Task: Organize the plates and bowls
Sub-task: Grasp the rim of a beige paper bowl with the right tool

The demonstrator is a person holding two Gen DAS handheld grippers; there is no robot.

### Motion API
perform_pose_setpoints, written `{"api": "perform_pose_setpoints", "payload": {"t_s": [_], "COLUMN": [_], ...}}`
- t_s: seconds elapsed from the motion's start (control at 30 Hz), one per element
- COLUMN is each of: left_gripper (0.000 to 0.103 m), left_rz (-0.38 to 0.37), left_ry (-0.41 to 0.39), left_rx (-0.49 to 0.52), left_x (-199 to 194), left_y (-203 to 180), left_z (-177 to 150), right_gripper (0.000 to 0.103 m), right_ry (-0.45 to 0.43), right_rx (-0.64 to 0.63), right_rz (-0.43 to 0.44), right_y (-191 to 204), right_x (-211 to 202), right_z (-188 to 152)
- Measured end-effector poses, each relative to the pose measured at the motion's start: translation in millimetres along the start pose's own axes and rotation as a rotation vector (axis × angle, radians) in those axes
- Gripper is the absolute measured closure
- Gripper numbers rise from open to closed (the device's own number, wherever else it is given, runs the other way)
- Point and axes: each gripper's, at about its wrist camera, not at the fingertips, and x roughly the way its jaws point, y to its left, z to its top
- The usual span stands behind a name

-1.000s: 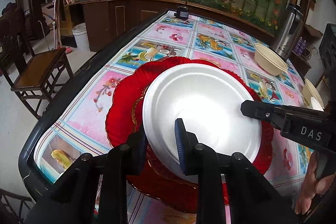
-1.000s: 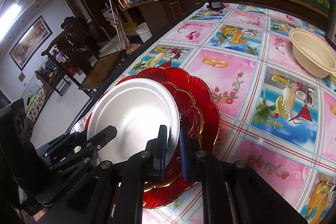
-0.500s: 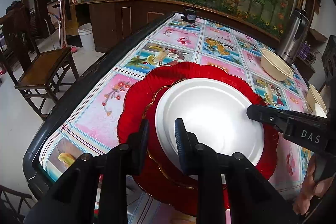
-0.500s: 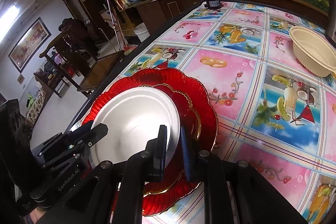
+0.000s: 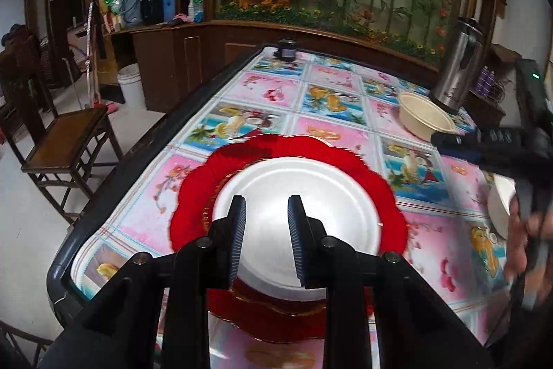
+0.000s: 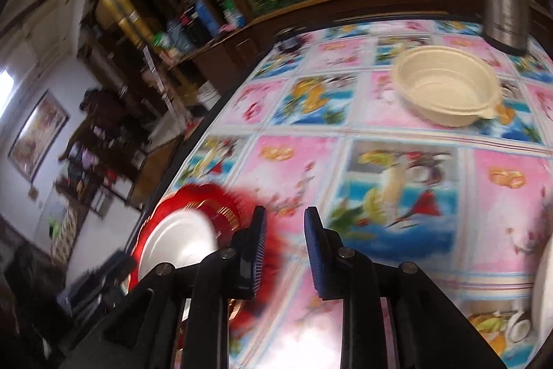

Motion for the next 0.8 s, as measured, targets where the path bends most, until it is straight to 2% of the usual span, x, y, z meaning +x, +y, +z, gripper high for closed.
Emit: {"api": "perform_pose_setpoints", "payload": {"t_s": [0.07,0.2,0.33,0.5,0.57,0.67,0.73,0.77,0.8], "left_gripper": [0.081,0.081,0.081,0.081,0.081,0.081,0.081,0.081,0.08], "left_rz": [-0.022,-0.06,-0.076,-0.116,-0.156,-0.17,-0.205,-0.218,-0.218], "left_ry": [-0.003,-0.012,-0.008,0.013,0.036,0.037,0.051,0.059,0.06], "left_rx": [0.02,0.047,0.064,0.094,0.107,0.162,0.174,0.18,0.19], "left_x": [-2.8,-5.8,-5.2,-2.8,0.1,0.8,1.3,1.9,1.8], "left_y": [-9.0,-23.6,-34.3,-50.7,-61.2,-81.9,-91.2,-95.7,-99.3], "left_z": [0.7,2.7,2.3,0.8,2.3,4.1,4.3,4.0,3.4], "right_gripper": [0.077,0.068,0.067,0.067,0.067,0.067,0.074,0.083,0.084], "right_ry": [-0.018,-0.045,-0.05,-0.046,-0.041,-0.021,-0.008,0.007,0.015], "right_rx": [0.067,0.322,0.528,0.637,0.659,0.652,0.647,0.63,0.624], "right_rz": [-0.047,-0.092,-0.071,-0.083,-0.097,-0.13,-0.138,-0.136,-0.137], "right_y": [-30.1,-110.1,-163.7,-189.4,-196.6,-199.9,-202.6,-203.1,-203.7], "right_x": [-7.1,-21.3,-18.3,1.4,10.4,23.4,32.6,37.1,38.3], "right_z": [19.9,59.3,72.5,75.9,78.5,83.8,85.1,86.5,86.6]}}
